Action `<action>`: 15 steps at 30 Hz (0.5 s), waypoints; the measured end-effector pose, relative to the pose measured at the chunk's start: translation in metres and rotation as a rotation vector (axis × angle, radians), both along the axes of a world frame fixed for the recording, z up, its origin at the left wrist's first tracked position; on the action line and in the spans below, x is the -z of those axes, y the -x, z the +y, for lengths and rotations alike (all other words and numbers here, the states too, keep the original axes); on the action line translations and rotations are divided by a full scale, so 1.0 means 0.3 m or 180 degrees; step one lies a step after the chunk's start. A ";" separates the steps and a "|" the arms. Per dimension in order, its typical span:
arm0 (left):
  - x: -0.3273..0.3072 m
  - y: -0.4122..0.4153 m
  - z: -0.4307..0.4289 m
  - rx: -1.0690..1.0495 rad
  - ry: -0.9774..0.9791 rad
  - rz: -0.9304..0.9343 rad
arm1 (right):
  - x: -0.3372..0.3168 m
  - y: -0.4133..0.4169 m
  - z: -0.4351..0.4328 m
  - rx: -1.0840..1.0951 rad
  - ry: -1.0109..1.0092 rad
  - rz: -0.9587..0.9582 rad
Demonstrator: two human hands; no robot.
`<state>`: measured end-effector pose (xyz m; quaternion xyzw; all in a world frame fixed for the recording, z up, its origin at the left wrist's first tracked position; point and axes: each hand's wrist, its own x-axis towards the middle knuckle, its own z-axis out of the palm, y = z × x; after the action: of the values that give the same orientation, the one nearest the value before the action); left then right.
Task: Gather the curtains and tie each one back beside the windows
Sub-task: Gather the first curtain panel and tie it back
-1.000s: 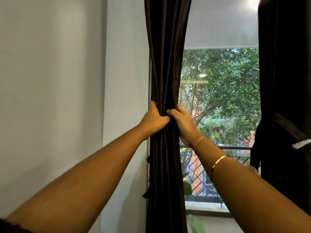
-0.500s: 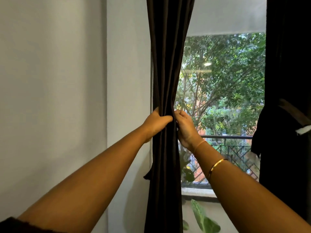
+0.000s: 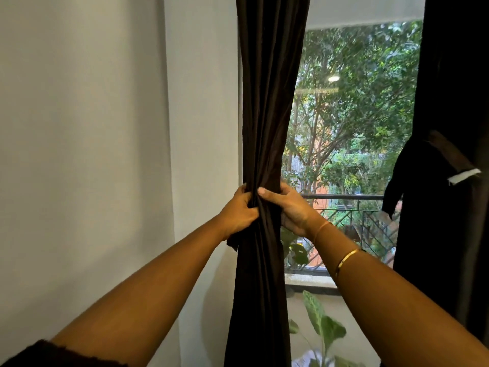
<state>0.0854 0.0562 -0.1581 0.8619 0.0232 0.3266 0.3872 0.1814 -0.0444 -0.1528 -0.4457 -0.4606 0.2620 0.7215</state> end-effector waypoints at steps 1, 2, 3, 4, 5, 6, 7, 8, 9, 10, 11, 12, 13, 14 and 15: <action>0.013 0.000 0.003 0.0118 0.0024 0.0039 | 0.007 0.000 0.004 0.0058 0.0028 -0.0007; 0.024 0.000 0.006 0.0231 0.0057 0.0091 | 0.011 0.001 0.006 0.0098 0.0043 0.0001; 0.035 0.002 0.008 0.0316 0.0095 0.0146 | 0.014 -0.001 0.008 0.0127 0.0053 -0.0017; 0.048 0.003 0.011 0.0369 0.0125 0.0182 | 0.016 -0.002 0.011 0.0153 0.0085 -0.0053; 0.060 0.002 0.013 0.0375 0.0121 0.0191 | 0.018 -0.005 0.014 0.0189 0.0145 -0.0122; 0.072 -0.002 0.017 0.0331 0.0087 0.0179 | 0.019 -0.008 0.018 0.0225 0.0213 -0.0202; 0.083 -0.004 0.019 0.0261 0.0003 0.0148 | 0.021 -0.010 0.025 0.0280 0.0249 -0.0273; 0.090 -0.008 0.019 0.0208 -0.0110 0.0105 | 0.022 -0.012 0.030 0.0363 0.0234 -0.0313; 0.097 -0.012 0.018 0.0188 -0.0211 0.0089 | 0.027 -0.017 0.039 0.0500 0.0171 -0.0321; 0.104 -0.013 0.020 0.0188 -0.0278 0.0132 | 0.032 -0.022 0.046 0.0672 0.0077 -0.0278; 0.108 -0.011 0.023 0.0175 -0.0301 0.0243 | 0.037 -0.030 0.050 0.0814 -0.0011 -0.0203; 0.109 -0.003 0.031 0.0154 -0.0271 0.0395 | 0.042 -0.037 0.052 0.0872 -0.0071 -0.0112; 0.110 0.009 0.042 0.0178 -0.0176 0.0538 | 0.045 -0.046 0.053 0.0859 -0.0090 -0.0063; 0.111 0.024 0.056 0.0278 0.0045 0.0579 | 0.047 -0.054 0.052 0.0816 -0.0070 -0.0052; 0.114 0.039 0.071 0.0375 0.0380 0.0481 | 0.048 -0.062 0.051 0.0785 -0.0031 -0.0057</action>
<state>0.0738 0.0776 -0.1922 0.8593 0.0210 0.2355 0.4536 0.1999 -0.0290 -0.1671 -0.4978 -0.4100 0.1650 0.7462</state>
